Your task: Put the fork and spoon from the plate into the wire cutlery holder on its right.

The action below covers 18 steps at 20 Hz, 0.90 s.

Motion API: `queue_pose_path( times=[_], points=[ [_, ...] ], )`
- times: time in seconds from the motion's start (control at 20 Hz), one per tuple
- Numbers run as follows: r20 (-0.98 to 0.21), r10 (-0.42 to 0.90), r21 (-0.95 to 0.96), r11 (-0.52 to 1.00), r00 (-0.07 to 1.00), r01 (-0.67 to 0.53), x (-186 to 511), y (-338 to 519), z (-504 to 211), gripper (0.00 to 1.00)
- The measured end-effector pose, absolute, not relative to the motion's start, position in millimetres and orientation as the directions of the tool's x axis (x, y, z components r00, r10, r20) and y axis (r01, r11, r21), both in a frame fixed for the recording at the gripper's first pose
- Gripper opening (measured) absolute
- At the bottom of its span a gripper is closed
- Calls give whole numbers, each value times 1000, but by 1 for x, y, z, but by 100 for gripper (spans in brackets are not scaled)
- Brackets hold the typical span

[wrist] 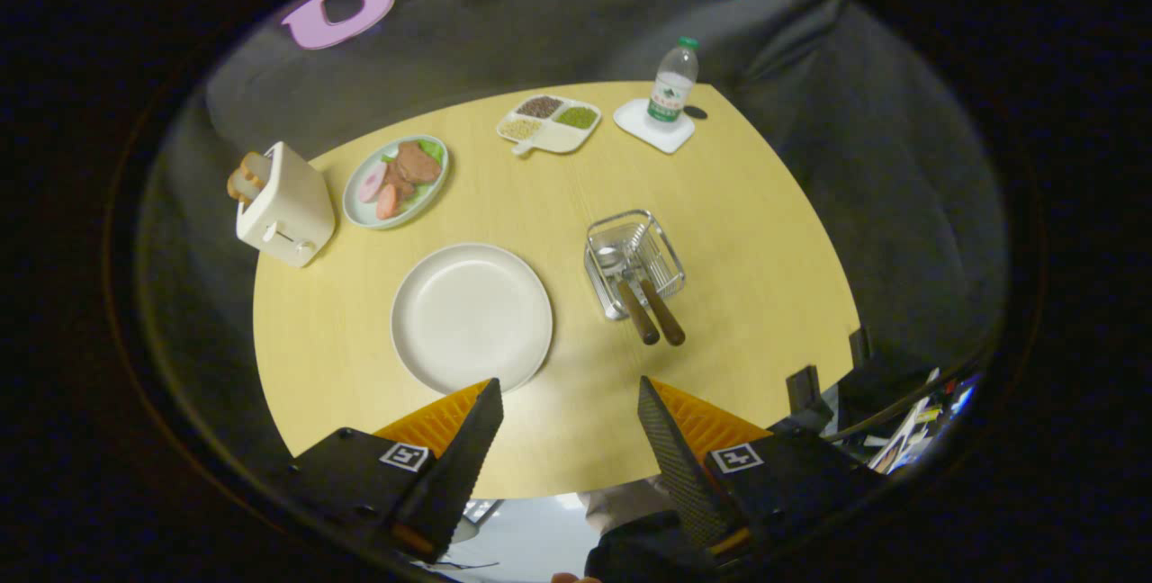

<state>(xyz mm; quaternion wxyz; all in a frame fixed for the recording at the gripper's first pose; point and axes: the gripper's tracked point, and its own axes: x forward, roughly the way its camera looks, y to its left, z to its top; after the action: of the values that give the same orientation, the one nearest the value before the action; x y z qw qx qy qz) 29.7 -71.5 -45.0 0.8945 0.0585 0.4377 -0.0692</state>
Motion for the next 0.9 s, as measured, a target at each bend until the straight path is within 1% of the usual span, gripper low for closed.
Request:
queue_pose_path(
  times=[0.15,0.3,0.45,0.6,0.75,0.9],
  points=[
    [-661,-56,35,994,749,105,45,-69,-25,96],
    [-537,-10,53,998,843,46,57,-51,-7,96],
    [-370,53,85,996,928,-23,71,-24,23,96],
    [-192,100,84,993,976,-85,74,-5,56,95],
    [-35,66,40,997,997,-64,80,-11,72,95],
    [103,1,39,999,995,-5,76,-16,83,95]
  ],
)
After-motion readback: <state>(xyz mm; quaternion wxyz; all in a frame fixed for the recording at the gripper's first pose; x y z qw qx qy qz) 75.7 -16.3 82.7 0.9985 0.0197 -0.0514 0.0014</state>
